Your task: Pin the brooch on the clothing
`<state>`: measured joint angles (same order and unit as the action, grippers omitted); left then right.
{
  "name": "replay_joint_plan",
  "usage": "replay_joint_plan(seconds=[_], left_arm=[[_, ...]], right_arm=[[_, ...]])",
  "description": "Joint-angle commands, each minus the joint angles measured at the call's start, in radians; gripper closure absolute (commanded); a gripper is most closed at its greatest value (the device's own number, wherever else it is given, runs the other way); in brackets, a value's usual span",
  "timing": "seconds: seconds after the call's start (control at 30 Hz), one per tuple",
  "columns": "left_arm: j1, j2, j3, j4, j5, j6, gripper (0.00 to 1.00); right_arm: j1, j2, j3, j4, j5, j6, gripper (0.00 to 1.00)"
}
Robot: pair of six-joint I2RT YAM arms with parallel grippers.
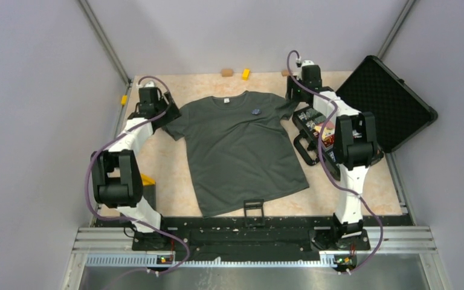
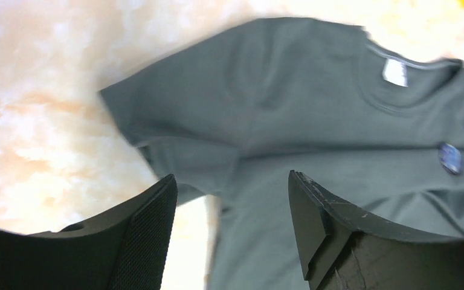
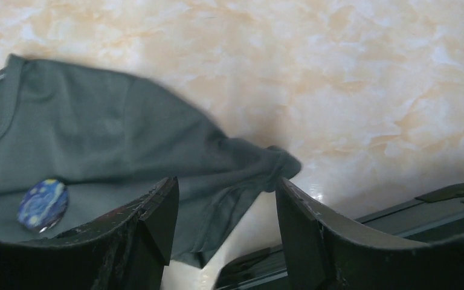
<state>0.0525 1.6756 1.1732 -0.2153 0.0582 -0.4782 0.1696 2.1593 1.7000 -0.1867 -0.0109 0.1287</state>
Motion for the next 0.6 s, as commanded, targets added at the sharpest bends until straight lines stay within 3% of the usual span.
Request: replay_joint_plan(seconds=[0.0,0.2,0.33,0.57], left_arm=[[-0.098,-0.086,0.050,0.008,0.006,0.067,0.29],[-0.230,-0.104,0.018,0.037,0.133,0.024,0.29],[-0.232,-0.086,-0.009,0.127,0.165,-0.021,0.27],[-0.218,0.098,0.157,0.180,0.194,-0.052,0.27]], right_arm=[[0.090,-0.108,-0.016,0.047,-0.028,-0.052,0.39],[0.184,-0.035,0.039,0.033,-0.067,-0.079,0.40],[0.200,0.040,0.101,0.029,-0.133,-0.046,0.41],[0.201,0.126,0.171,0.057,-0.198,-0.014,0.41]])
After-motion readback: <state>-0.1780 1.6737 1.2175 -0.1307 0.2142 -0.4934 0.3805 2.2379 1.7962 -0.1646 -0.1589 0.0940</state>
